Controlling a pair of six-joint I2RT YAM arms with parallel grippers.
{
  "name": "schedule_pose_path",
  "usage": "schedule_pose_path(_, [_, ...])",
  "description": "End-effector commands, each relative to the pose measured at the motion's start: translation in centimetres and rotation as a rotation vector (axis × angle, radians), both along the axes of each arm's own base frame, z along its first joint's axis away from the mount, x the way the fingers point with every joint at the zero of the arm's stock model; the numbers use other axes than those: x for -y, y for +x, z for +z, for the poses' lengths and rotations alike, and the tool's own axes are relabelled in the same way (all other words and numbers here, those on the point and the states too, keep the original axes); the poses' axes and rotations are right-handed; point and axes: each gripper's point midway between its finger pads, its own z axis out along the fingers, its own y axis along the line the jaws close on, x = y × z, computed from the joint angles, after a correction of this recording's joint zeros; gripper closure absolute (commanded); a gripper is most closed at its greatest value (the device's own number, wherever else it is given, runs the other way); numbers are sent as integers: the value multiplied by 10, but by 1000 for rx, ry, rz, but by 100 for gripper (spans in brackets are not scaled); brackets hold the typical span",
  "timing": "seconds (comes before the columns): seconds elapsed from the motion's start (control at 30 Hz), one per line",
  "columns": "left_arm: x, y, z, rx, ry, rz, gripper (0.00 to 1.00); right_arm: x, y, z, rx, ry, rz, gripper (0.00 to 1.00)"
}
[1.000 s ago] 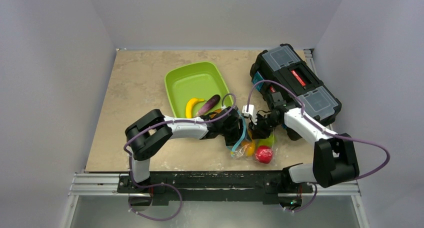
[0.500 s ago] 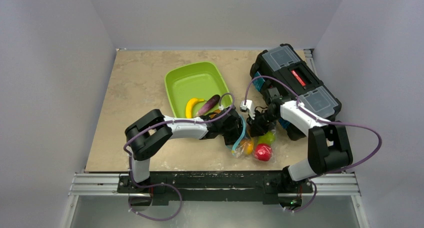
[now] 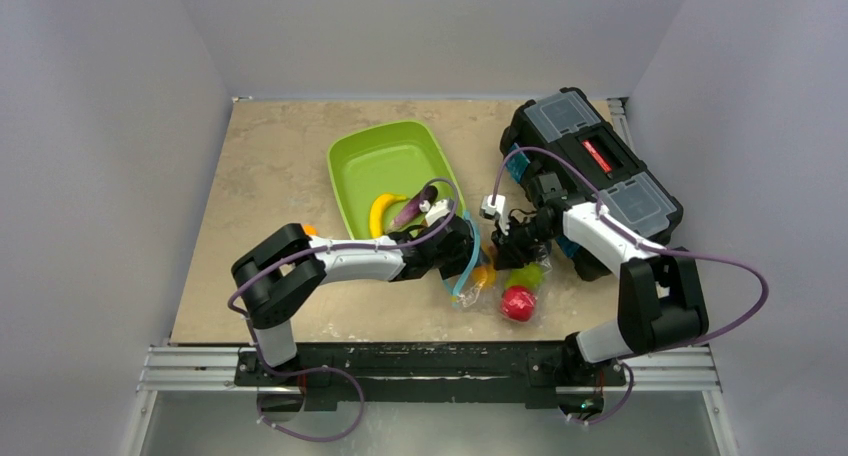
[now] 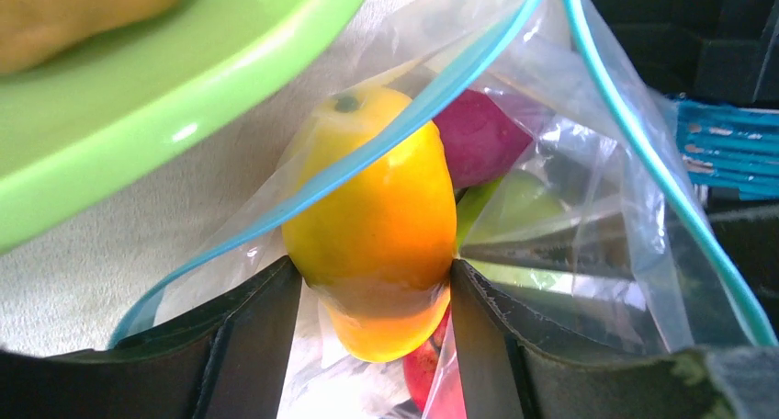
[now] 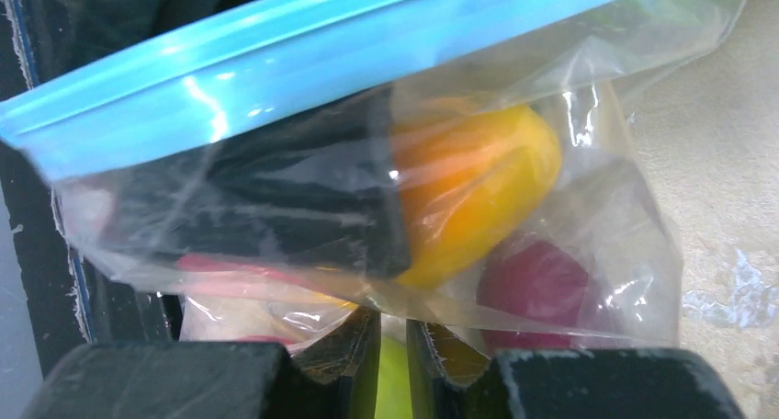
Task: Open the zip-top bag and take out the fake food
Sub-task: Pick up the fake fruit from the zipper food storage bag.
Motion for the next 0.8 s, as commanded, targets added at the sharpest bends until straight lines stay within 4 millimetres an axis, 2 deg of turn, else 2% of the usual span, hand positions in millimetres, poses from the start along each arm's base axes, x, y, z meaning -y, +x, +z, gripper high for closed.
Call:
schedule_pose_path(0.0, [8,20,29,83,-65,50,43,-7,1,17,51,62,0,82])
schedule_pose_path(0.2, [10,26,30,91,-57,53,43,-5,1,15,61,51,-5,81])
schedule_pose_path(0.33, [7,27,27,91,-29,58,46,-5,4,17,70,55,-24,81])
schedule_pose_path(0.4, [2,24,21,83,6,50,53,-4,4,18,73,58,-28,81])
schedule_pose_path(0.5, [-1,23,26,109,20,25,73,-2,5,22,89,66,-36,81])
schedule_pose_path(0.67, [-10,16,39,138,36,-16,88,1,4,38,132,105,-37,81])
schedule_pose_path(0.77, [-14,10,45,144,44,-45,91,1,1,46,153,134,-23,80])
